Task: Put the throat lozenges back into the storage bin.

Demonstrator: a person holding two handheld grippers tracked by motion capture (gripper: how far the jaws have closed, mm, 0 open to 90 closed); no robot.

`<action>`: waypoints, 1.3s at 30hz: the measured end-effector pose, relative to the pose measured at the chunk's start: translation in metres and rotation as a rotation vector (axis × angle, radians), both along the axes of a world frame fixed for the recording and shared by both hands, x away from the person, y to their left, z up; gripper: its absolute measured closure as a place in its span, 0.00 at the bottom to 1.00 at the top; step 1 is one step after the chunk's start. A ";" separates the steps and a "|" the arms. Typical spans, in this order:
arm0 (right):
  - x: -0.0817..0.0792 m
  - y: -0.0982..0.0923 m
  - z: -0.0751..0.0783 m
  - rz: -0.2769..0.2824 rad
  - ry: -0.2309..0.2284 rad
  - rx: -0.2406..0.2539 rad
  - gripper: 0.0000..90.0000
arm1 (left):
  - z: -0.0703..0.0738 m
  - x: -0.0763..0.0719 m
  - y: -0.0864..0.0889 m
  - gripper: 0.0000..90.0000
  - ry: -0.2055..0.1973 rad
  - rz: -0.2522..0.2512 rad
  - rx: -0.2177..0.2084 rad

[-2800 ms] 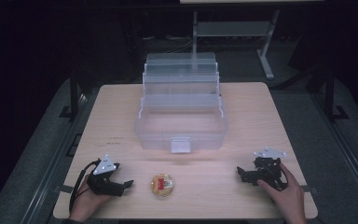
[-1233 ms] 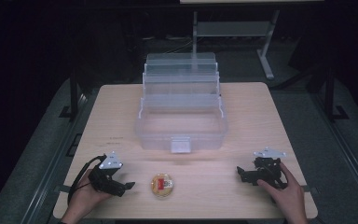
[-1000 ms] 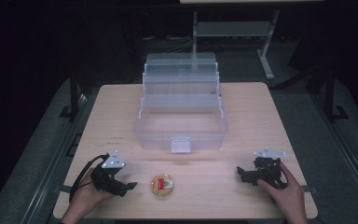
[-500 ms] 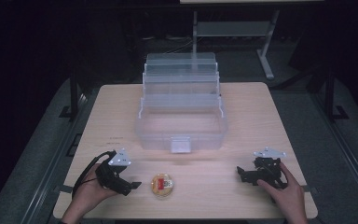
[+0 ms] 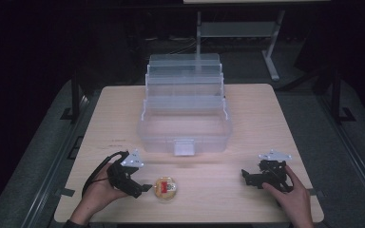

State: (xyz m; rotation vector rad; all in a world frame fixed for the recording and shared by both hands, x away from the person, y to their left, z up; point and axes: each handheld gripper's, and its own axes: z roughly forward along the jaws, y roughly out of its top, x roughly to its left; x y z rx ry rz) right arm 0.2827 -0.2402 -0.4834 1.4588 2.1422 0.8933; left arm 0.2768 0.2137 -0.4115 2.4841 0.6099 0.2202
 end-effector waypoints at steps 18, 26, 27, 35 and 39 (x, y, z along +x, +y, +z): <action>0.000 0.000 0.000 0.000 0.000 0.000 0.00 | -0.001 0.002 -0.031 0.15 0.029 -0.096 0.034; 0.000 0.000 0.000 0.000 0.000 0.000 0.00 | -0.003 0.002 -0.041 0.15 0.032 -0.127 0.051; 0.000 0.000 0.000 0.000 0.000 0.000 0.00 | -0.004 0.002 -0.043 0.15 0.033 -0.134 0.054; 0.000 0.000 0.000 0.000 0.000 0.000 0.00 | -0.008 0.002 -0.052 0.14 0.046 -0.167 0.073; 0.000 0.000 0.000 0.000 0.000 0.000 0.00 | -0.011 0.002 -0.056 0.14 0.049 -0.182 0.091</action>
